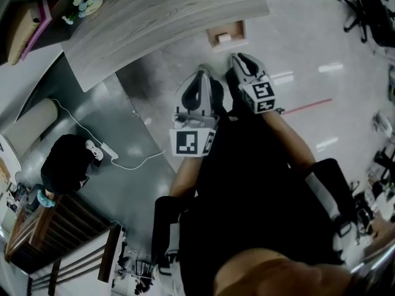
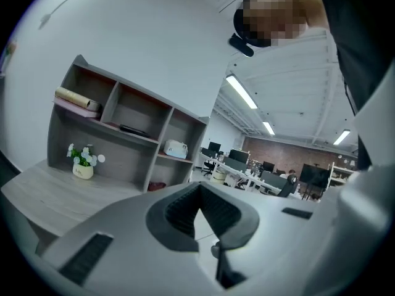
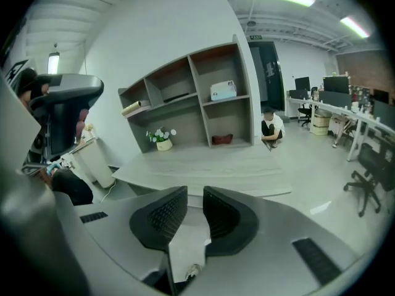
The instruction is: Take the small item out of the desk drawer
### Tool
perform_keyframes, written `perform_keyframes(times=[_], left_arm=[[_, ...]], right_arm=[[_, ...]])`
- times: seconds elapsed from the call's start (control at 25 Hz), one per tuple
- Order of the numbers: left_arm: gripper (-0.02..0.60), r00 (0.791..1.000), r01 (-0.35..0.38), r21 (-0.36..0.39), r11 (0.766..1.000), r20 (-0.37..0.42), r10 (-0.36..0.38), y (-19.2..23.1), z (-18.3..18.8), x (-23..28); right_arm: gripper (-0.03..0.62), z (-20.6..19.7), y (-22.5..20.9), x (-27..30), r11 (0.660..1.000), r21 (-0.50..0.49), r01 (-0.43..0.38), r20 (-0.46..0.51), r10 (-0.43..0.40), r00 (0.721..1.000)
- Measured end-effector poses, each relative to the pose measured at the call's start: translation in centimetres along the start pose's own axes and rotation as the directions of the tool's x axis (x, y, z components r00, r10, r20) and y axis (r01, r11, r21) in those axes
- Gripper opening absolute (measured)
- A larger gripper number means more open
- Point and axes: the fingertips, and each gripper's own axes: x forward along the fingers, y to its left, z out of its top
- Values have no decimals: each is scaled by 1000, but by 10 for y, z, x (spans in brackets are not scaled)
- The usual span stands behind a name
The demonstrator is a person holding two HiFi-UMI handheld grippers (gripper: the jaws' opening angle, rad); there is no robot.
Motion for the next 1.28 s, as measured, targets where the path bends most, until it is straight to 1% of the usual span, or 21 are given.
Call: perform_keyframes(times=[0.04,0.12,0.28,0.4,0.48,0.6,0.76,0.96,1.28], left_arm=[[-2,1000,-11,5,1000,0,11,3,-1,3],[-2,999,-32,0,1000,9,32,6,-1,10],[-2,998,-60,-24,998,22,60,7,0,23],[-2,998,-64,-32,997,14,64,7,-5,32],[-2,998,-66,-40,997,14,66,9,-8,38],[-2,998,-68,-50,996,10,69,13,-13,46],[-2,997,-74,-56,996,5,74,18,-19,52],[-2,995,-96,-72,993,-2,96,28,-27,53],[-2,994,-112,-99,989,-11,112,42,-39,61]], right_arm=[[69,-6,-3,9,1000,-2,-7,-26,7,1000],[93,-18,-9,26,1000,-8,-13,-73,12,997],[117,-40,-27,56,1000,-2,3,-143,-3,990],[132,-57,-39,76,1000,3,12,-182,-12,983],[146,-75,-51,91,1000,-5,28,-207,-28,978],[173,-95,-62,109,999,0,48,-267,-46,963],[190,-115,-72,131,998,20,64,-320,-54,946],[215,-148,-82,158,997,17,78,-414,-64,908],[229,-189,-105,197,993,8,115,-505,-96,858]])
